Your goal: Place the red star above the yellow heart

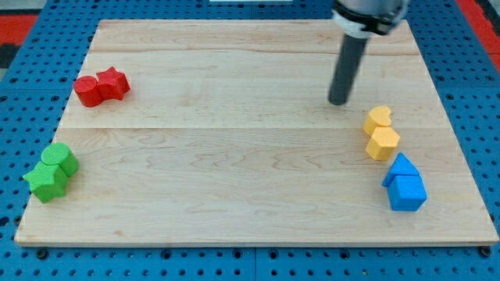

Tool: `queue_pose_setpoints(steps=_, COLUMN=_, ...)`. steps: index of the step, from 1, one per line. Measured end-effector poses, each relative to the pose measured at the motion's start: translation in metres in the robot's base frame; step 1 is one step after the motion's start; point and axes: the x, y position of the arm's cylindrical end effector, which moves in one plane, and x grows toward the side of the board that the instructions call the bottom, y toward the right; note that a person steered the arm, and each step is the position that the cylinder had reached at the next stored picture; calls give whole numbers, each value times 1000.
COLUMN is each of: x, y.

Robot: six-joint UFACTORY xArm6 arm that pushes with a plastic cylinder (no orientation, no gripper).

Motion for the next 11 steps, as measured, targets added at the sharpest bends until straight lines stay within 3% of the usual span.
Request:
queue_pose_setpoints(steps=2, x=-128, y=-159)
queue_pose_setpoints(steps=4, x=-126, y=-391)
queue_pose_setpoints(steps=7, x=-89, y=-410)
queue_pose_setpoints(steps=9, x=61, y=-410)
queue_pose_setpoints(steps=11, x=15, y=-383)
